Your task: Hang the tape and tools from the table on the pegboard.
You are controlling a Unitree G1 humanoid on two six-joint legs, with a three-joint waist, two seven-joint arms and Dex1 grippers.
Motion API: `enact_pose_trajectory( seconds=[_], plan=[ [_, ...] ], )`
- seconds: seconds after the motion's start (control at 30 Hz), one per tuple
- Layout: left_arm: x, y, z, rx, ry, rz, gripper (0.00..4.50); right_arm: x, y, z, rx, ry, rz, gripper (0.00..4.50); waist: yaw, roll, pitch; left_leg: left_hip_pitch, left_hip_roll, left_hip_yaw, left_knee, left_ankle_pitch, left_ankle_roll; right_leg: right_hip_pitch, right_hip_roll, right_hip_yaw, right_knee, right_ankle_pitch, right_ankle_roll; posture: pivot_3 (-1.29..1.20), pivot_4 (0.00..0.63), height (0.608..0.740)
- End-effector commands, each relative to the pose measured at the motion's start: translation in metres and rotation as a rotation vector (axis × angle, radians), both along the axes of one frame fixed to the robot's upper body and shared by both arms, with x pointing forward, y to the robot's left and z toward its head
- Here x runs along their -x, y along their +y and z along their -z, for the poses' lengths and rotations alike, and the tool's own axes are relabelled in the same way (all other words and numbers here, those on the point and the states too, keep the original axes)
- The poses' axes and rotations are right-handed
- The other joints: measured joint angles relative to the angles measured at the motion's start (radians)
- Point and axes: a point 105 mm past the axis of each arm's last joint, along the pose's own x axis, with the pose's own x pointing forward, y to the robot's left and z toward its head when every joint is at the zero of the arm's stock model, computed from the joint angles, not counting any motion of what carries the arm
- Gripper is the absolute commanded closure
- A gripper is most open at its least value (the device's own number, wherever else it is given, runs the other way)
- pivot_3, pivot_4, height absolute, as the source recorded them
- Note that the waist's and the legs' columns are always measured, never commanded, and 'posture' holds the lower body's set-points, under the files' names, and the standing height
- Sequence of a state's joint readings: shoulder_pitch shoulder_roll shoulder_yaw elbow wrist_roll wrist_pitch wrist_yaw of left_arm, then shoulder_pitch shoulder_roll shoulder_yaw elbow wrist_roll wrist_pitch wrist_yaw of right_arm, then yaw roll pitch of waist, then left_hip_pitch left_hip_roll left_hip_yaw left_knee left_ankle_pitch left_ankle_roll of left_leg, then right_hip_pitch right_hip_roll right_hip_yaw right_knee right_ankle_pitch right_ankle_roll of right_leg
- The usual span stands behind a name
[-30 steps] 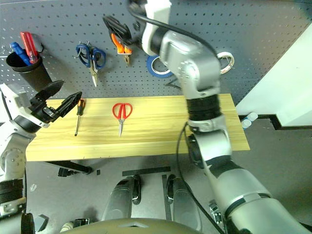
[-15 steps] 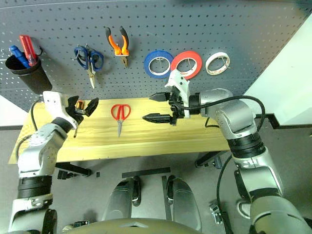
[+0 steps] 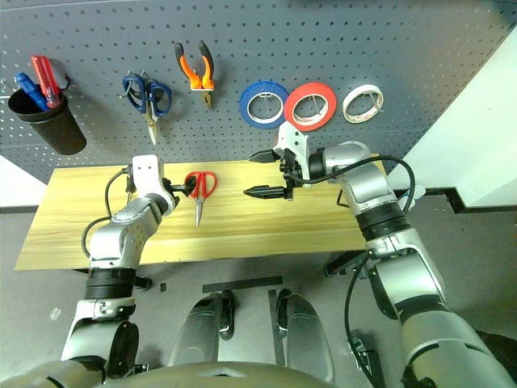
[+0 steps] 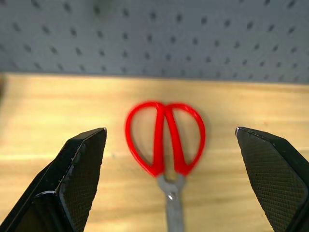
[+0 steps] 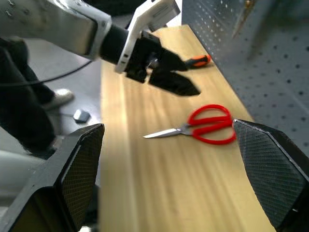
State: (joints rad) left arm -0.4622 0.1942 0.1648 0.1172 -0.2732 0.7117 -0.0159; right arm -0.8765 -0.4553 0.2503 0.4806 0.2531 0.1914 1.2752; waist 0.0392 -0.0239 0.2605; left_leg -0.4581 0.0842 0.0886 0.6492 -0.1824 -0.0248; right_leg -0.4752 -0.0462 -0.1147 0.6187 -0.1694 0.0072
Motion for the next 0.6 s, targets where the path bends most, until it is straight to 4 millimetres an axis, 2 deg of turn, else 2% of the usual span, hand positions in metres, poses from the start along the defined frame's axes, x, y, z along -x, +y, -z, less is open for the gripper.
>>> enact_pose_trajectory(
  seconds=[0.03, 0.13, 0.3, 0.6],
  plan=[
    [-0.001, 0.002, 0.000, -0.007, 0.043, -0.051, 0.00, -0.005, -0.007, -0.011, 0.010, -0.048, 0.001, 0.01, -0.001, 0.000, 0.010, 0.000, 0.000, 0.000, 0.000, 0.000, 0.000, 0.000, 0.000, 0.000, 0.000, 0.000, 0.000, 0.00, 0.337, 0.740],
    [0.003, -0.003, 0.006, -0.009, 0.098, -0.062, 0.00, -0.008, -0.012, -0.010, 0.026, -0.048, 0.015, 0.01, -0.001, 0.002, 0.027, 0.000, 0.000, 0.000, 0.000, 0.000, 0.000, 0.000, -0.001, 0.002, 0.000, 0.000, 0.000, 0.00, 0.361, 0.740],
    [0.014, -0.009, 0.029, -0.039, 0.270, -0.078, 0.00, -0.013, -0.013, -0.009, 0.026, -0.061, 0.046, 0.01, -0.002, 0.001, 0.061, 0.000, -0.001, 0.000, 0.000, 0.000, 0.000, -0.002, -0.002, 0.004, 0.001, 0.000, 0.001, -0.02, 0.395, 0.740],
    [0.000, -0.023, 0.029, 0.008, 0.288, -0.077, 0.00, -0.012, -0.025, -0.001, 0.028, -0.049, 0.122, 0.01, -0.003, 0.004, 0.101, -0.001, -0.001, 0.000, 0.000, 0.000, 0.000, -0.003, -0.003, 0.003, 0.003, 0.000, 0.001, -0.07, 0.436, 0.740]
  ],
)
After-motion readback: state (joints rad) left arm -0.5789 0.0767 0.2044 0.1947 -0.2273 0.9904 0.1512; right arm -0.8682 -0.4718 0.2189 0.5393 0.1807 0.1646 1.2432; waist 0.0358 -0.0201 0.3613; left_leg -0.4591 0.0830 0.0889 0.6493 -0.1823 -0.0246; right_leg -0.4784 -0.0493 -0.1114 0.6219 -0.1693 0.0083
